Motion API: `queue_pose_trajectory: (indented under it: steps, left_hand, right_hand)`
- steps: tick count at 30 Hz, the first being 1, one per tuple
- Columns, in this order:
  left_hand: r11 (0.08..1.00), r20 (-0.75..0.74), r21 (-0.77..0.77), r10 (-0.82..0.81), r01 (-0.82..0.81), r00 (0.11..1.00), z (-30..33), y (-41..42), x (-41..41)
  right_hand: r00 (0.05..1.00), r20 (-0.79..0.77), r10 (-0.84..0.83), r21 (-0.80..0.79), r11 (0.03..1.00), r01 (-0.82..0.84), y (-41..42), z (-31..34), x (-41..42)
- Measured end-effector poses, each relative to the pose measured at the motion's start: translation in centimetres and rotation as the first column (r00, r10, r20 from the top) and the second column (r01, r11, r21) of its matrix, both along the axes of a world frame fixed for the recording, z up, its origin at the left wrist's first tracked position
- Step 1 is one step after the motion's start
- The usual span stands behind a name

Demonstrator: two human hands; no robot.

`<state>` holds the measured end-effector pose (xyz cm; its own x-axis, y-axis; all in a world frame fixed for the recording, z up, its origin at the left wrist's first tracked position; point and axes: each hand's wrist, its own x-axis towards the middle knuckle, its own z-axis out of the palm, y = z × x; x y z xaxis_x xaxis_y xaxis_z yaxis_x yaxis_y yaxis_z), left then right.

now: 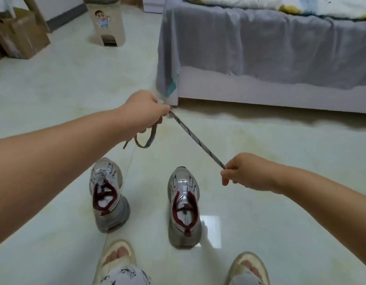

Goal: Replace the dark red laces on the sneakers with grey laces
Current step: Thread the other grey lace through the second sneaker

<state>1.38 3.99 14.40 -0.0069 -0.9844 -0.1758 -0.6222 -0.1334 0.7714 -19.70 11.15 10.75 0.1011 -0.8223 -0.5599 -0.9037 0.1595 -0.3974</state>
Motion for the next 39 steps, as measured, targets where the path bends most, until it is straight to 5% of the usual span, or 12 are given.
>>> queue_pose_trajectory:
  steps: [4, 7, 10, 18, 24, 28, 33, 39]
  left_hand:
    - [0.994, 0.123, 0.108, -0.030, 0.017, 0.992, -6.1, -1.5, -0.1]
    - [0.969, 0.084, 0.247, -0.005, -0.016, 0.996, -10.6, -1.9, 0.3]
    - [0.948, 0.132, 0.318, -0.027, -0.016, 0.991, -15.0, -1.8, 1.0]
    - [0.918, 0.240, 0.392, -0.041, -0.058, 0.970, -23.5, -0.7, 0.2]
    - [0.949, 0.338, 0.305, -0.025, -0.084, 0.941, -24.0, 0.3, -1.1]
    - [0.978, 0.495, 0.095, -0.209, 0.186, 0.844, -24.0, 0.9, -1.9]
    - [0.922, 0.455, 0.081, -0.371, 0.378, 0.809, -25.2, 0.6, -3.3]
    - [0.927, 0.467, 0.159, -0.374, 0.340, 0.801, -26.7, -0.4, -4.2]
  right_hand:
    - [0.993, -0.119, 0.010, -0.082, 0.996, -0.020, -3.4, -4.7, 0.3]
    - [0.977, 0.139, -0.162, 0.000, 0.987, 0.164, -5.7, -7.8, 0.0]
    - [0.832, 0.403, -0.383, 0.210, 0.923, 0.323, -7.2, -10.3, -0.3]
    - [0.682, 0.480, -0.552, 0.374, 0.832, 0.409, -8.5, -18.6, 0.7]
    - [0.745, 0.404, -0.531, 0.293, 0.846, 0.445, -7.9, -22.0, 1.4]
    - [0.859, 0.336, -0.387, 0.121, 0.922, 0.368, -7.8, -22.4, 1.7]
    - [0.935, 0.252, -0.249, 0.032, 0.968, 0.249, -8.3, -22.4, 2.3]
    - [0.991, 0.109, -0.074, 0.000, 0.997, 0.075, -9.2, -22.1, 3.0]
